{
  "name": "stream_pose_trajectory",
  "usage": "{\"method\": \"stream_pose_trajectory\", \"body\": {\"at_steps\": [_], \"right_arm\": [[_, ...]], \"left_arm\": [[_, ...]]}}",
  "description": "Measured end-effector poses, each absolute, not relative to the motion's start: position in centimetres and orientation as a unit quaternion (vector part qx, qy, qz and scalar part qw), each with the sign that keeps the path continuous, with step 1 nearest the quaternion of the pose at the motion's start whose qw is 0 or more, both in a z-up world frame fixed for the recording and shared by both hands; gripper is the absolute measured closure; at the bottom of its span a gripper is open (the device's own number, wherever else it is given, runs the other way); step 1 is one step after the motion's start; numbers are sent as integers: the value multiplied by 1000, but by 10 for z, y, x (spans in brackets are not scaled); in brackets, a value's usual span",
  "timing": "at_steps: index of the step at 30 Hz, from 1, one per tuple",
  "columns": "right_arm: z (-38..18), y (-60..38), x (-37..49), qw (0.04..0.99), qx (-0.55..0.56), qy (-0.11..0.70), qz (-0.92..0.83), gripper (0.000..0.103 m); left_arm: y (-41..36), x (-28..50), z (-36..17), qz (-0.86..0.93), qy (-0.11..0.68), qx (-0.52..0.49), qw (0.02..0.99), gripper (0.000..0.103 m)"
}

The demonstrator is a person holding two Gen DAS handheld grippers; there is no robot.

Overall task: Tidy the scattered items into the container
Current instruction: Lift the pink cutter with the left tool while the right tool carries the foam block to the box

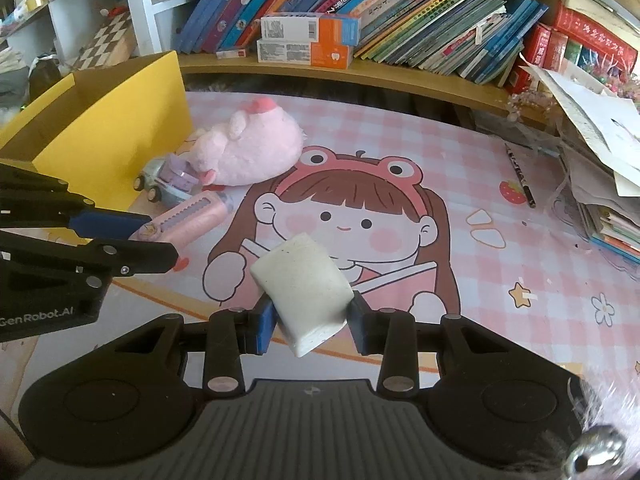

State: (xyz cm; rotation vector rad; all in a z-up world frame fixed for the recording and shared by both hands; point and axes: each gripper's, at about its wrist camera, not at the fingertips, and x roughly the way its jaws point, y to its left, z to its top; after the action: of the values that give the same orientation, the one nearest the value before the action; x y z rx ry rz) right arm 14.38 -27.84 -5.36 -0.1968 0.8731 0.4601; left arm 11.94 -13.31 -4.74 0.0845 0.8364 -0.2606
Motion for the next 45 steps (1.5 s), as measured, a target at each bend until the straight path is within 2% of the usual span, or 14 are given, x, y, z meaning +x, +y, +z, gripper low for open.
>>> {"method": "stream_pose_trajectory", "body": {"at_steps": [22, 45], "right_arm": [[-46, -272, 98, 891, -83, 409, 181, 68], [-43, -228, 58, 901, -50, 416, 113, 68]], "left_arm": [[-130, 92, -28, -166, 386, 62, 905, 80], [-88, 72, -16, -238, 371, 77, 894, 80]]}}
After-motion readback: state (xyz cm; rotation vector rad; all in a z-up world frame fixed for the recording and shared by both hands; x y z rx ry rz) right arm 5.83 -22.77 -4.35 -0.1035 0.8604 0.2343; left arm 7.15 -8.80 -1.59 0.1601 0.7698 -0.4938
